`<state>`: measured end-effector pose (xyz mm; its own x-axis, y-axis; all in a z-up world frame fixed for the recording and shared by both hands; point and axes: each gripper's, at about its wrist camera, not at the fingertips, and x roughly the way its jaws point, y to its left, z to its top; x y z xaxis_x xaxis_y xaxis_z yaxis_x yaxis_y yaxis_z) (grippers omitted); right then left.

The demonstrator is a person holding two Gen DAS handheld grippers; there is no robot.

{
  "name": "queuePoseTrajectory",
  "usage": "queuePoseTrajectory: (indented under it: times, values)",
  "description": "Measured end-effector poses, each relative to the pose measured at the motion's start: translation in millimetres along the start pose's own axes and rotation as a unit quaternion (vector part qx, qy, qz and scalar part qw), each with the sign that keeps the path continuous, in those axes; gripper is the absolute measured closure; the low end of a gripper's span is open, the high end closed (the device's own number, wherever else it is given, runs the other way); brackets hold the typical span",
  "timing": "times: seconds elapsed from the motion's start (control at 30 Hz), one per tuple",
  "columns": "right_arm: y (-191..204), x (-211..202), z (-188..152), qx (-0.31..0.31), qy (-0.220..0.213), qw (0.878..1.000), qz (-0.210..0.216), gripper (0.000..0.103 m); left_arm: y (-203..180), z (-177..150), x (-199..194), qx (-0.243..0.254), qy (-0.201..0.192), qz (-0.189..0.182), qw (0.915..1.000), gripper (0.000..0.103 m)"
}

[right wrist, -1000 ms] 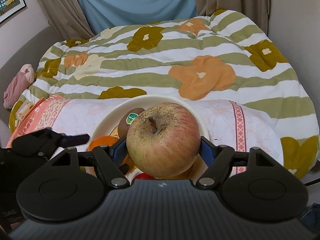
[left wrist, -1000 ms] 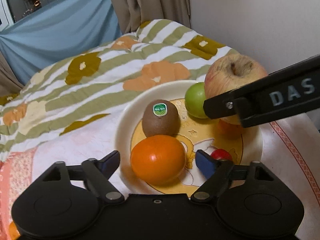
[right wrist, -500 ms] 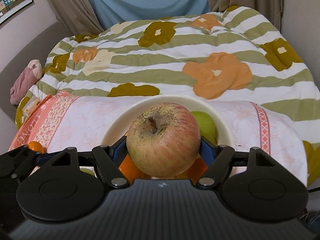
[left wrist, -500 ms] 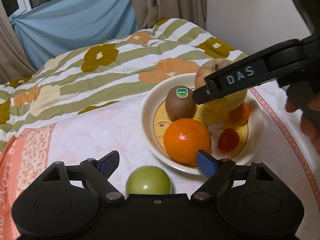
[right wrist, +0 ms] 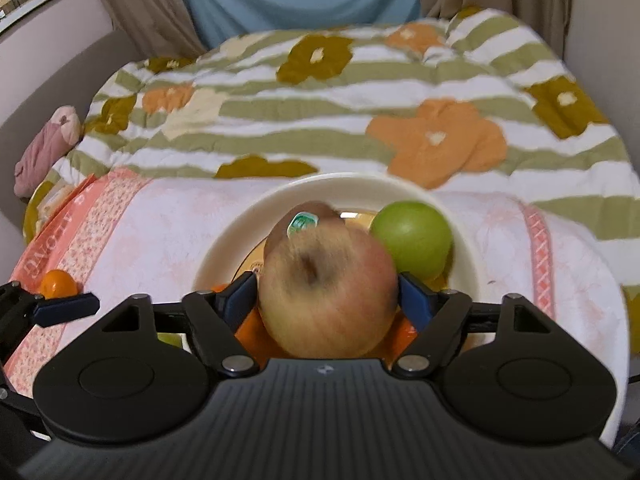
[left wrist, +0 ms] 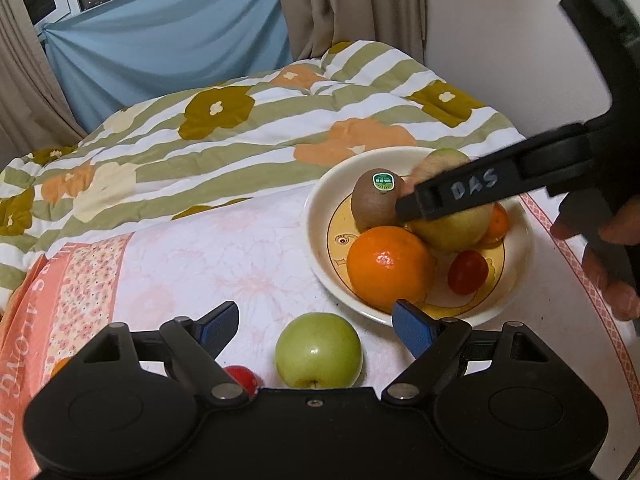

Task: Organize fruits
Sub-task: 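Lower the orange and apple into the duck bowl and open both tools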

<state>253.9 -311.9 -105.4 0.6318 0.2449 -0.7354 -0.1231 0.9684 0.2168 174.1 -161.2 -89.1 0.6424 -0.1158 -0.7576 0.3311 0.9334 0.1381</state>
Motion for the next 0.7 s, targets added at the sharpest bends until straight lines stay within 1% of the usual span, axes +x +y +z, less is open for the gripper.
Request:
queuePoseTrajectory:
  times: [0.03,0.1,0.27,0.4,0.53,0.7]
  values:
    - [0,-5,-1,-0.002,-0.011,1.000,0.001,0.000,0,-1,-1,0.000,0.000,0.000,1.0000,0.016]
    - [0,-12,-2,-0.003,-0.024,1.000,-0.005,0.000,-1,-3,-2,-0.001,0.001,0.000,1.0000,0.016]
    - [0,-23,-5,-0.007,-0.023,1.000,-0.011,0.000,-4,-5,-11,-0.001,-0.004,0.001,1.0000,0.016]
    - [6,-37,-7,-0.017,-0.033,0.999,-0.015,0.000,-2,-6,-22,0.000,-0.011,0.004,0.9999,0.016]
    - [14,-56,-8,-0.032,-0.046,0.998,-0.020,0.000,1,-8,-38,-0.002,-0.021,0.015,0.9997,0.016]
    - [24,-83,-9,-0.034,-0.062,0.997,-0.016,0.000,10,-16,-63,-0.014,-0.034,0.028,0.9989,0.016]
